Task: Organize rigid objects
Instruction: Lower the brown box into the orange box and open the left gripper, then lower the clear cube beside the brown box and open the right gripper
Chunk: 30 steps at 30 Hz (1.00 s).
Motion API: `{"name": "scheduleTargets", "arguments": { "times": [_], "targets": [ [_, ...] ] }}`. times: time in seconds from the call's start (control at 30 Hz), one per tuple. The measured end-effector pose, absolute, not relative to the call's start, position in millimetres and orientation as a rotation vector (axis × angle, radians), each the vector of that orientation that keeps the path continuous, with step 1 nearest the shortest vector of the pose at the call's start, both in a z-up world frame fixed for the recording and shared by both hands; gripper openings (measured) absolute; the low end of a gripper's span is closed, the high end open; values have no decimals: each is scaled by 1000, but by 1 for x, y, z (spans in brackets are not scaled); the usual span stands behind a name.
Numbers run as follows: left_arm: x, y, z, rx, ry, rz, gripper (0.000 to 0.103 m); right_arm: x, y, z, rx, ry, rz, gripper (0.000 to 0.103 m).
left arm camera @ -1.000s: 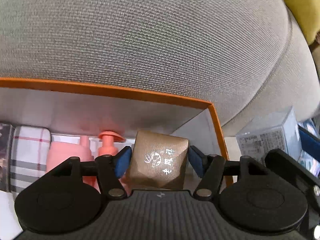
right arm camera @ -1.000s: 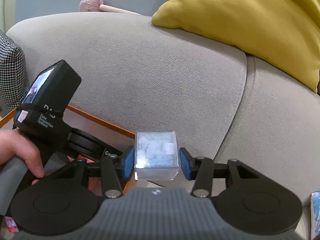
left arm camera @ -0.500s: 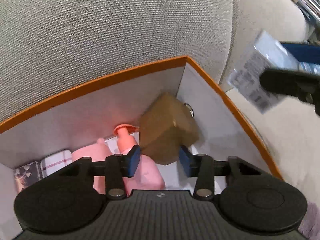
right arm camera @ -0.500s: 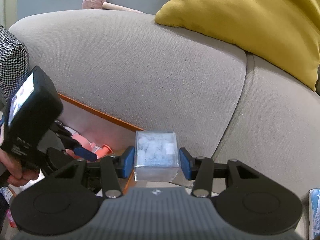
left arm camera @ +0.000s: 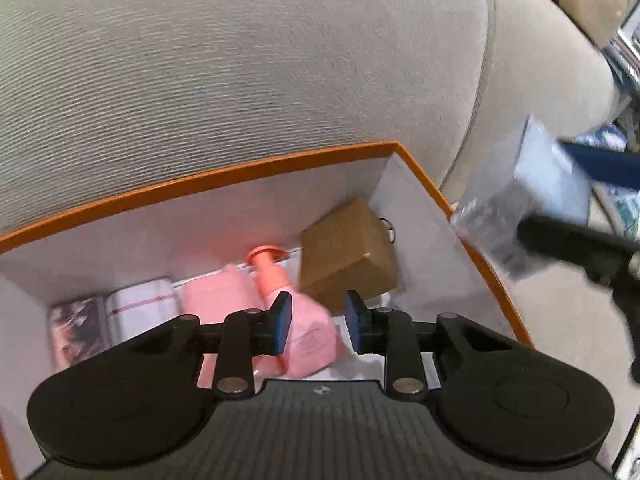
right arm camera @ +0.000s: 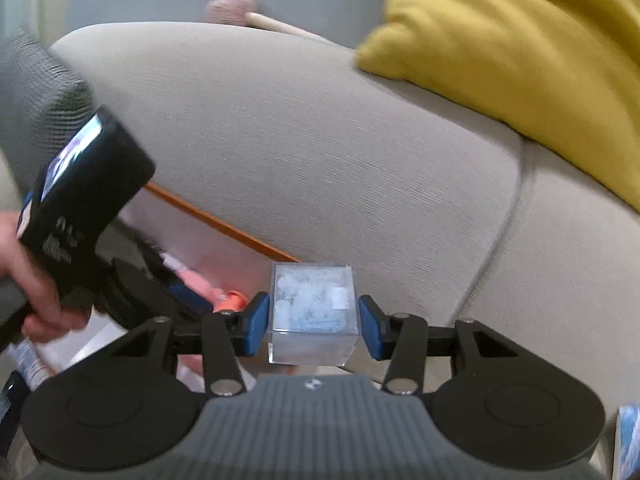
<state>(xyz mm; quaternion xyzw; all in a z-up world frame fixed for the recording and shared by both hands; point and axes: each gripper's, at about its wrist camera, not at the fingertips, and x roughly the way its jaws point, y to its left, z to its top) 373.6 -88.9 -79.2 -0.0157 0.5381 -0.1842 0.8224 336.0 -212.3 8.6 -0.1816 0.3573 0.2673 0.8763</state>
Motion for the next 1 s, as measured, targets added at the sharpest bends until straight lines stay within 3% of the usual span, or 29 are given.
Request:
{"name": "scheduleTargets", "arguments": {
  "times": [0.17, 0.63, 1.0],
  "targets": [
    [368, -63, -81, -33, 1163, -404, 32, 326, -184, -3, -521, 789, 719, 49],
    [354, -34, -93, -101, 1198, -417, 32, 364, -132, -73, -887, 1126, 962, 49],
    [344, -30, -101, -149, 1186, -432, 33, 361, -117, -101, -1098, 1164, 1056, 49]
  ]
}}
